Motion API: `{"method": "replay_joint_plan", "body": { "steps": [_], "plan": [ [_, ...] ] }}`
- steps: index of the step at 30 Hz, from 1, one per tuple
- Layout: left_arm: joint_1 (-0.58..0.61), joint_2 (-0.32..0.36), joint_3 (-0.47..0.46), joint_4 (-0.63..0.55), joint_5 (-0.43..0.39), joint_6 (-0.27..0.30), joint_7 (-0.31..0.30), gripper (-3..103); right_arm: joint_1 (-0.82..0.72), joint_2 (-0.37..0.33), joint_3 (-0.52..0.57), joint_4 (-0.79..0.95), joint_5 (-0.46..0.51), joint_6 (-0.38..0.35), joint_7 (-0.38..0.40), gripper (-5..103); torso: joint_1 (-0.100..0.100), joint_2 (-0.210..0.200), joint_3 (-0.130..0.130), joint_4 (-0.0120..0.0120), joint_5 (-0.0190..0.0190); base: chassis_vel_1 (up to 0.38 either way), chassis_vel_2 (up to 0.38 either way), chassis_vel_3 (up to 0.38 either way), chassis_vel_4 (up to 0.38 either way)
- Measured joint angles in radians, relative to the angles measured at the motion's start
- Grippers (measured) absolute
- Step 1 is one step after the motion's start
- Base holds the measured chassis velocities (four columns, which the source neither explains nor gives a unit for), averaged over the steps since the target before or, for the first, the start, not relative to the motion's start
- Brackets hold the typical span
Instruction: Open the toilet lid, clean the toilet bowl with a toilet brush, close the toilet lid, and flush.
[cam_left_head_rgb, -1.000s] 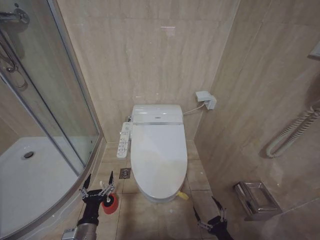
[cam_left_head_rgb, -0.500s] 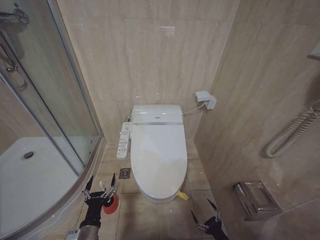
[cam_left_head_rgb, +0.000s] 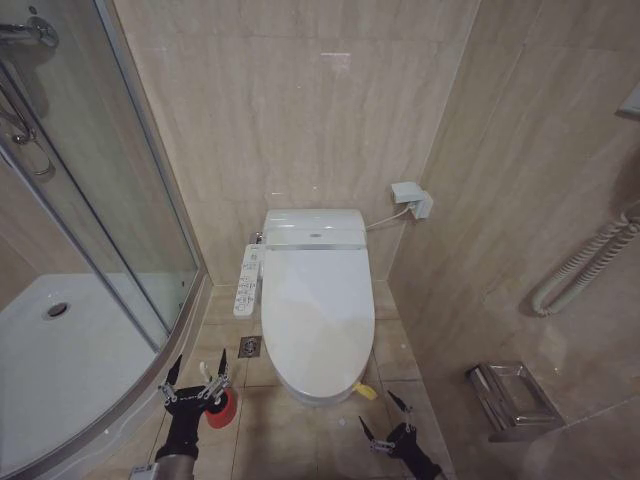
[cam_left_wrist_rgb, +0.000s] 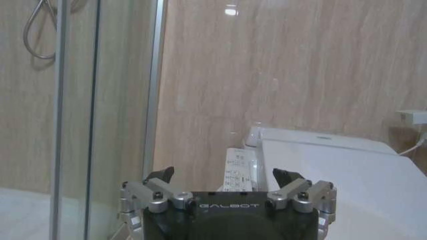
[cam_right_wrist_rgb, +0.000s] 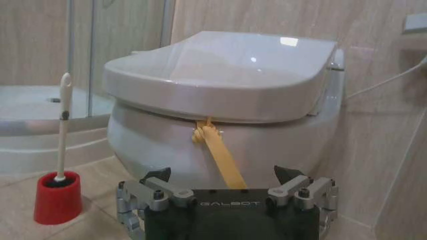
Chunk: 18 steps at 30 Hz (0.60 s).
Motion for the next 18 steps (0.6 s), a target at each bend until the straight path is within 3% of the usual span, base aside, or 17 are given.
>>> {"method": "replay_joint_plan", "body": {
  "steps": [13,14,18],
  "plan": [
    [-0.001,-0.012,-0.002,0.01,0.012,0.001,-0.002,100,0.084,0.02,-0.005,-0.105,0.036,0.019,-0.009,100,0.0,0.0,0.0,0.0,-0.0001,0.0,0.0,0.0,0.0],
    [-0.003,-0.012,-0.002,0.012,0.012,0.001,-0.002,100,0.089,0.022,-0.005,-0.11,0.041,0.019,-0.009,88,0.0,0.0,0.0,0.0001,-0.0001,0.0,0.0,0.0,0.0],
    [-0.005,-0.011,-0.002,0.016,0.012,0.002,-0.003,100,0.093,0.027,-0.005,-0.117,0.047,0.019,-0.009,88,0.0,0.0,0.0,0.0,0.0,0.0,0.0,0.0,0.0]
  ]
}}
